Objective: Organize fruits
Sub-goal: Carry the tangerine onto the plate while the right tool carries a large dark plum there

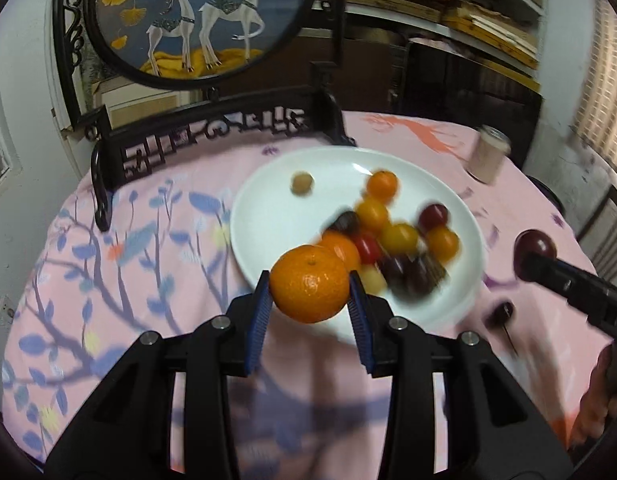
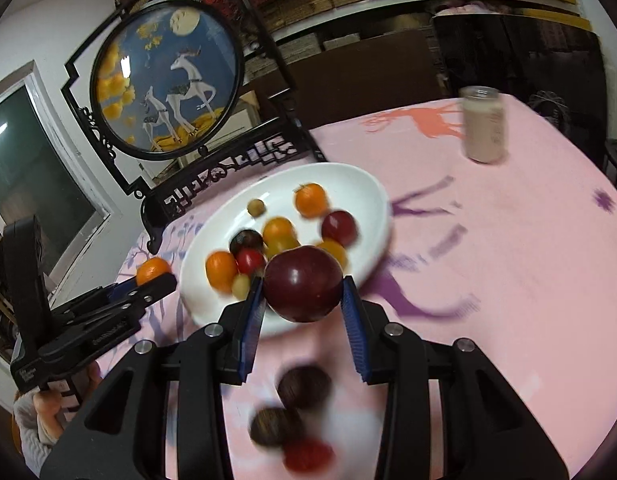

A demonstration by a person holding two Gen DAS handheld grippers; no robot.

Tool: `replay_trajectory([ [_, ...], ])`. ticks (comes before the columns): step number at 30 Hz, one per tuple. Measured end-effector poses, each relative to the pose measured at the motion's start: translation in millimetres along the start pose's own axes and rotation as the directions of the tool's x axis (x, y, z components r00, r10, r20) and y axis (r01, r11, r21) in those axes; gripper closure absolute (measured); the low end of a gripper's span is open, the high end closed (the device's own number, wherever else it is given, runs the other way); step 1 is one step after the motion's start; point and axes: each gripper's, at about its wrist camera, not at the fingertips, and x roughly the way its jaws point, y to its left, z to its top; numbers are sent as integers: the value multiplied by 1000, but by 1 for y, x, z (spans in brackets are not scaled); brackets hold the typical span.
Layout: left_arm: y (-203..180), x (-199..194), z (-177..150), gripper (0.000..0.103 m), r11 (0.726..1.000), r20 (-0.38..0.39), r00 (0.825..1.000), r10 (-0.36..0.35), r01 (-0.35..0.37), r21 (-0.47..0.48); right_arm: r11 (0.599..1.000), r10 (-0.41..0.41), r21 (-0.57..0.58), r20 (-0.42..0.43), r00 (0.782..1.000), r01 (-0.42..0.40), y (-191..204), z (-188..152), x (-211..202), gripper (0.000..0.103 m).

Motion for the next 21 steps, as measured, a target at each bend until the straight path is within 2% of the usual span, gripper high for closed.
replay_trajectory([
  [3, 5, 20, 13, 62, 999, -10, 1000, 10, -11, -33, 1000, 6, -24, -23, 1000, -6, 12, 11, 32, 62],
  [4, 8, 26, 14, 46, 999, -14, 1000, 18, -18, -48, 999, 2, -42, -38, 999, -4, 15, 12, 41, 62],
  [5, 10, 28, 13, 36, 998, -13, 1000, 23, -24, -54, 998, -17, -64, -43, 999, 15, 17, 12, 48, 58],
  [6, 13, 29, 11, 31, 998, -4, 1000, 31, -31, -54, 996, -47, -78, -23, 999, 45, 18, 12, 49, 55],
  [7, 14, 29, 9, 31, 998, -3, 999, 32, -32, -46, 995, -62, -81, 7, 998, 62, 16, 10, 46, 48],
  [8, 15, 29, 8, 31, 999, -8, 999, 37, -37, -35, 995, -58, -76, 20, 998, 60, 14, 10, 43, 45],
  [10, 16, 25, 7, 31, 998, -1, 999, 33, -33, -49, 998, -30, -50, 30, 999, 31, 9, 11, 34, 45],
  [13, 15, 13, 1, 30, 998, 4, 1000, 21, -20, -54, 998, -32, -46, 24, 999, 33, 5, 7, 20, 43],
  [16, 6, -1, -17, 21, 999, 15, 999, 34, -34, -30, 999, -35, -6, 8, 999, 35, -10, -4, 0, 42],
  [21, -24, -19, -50, 21, 997, -6, 999, -43, 44, 60, 998, -28, 63, 4, 1000, 27, -31, -24, -34, 42],
])
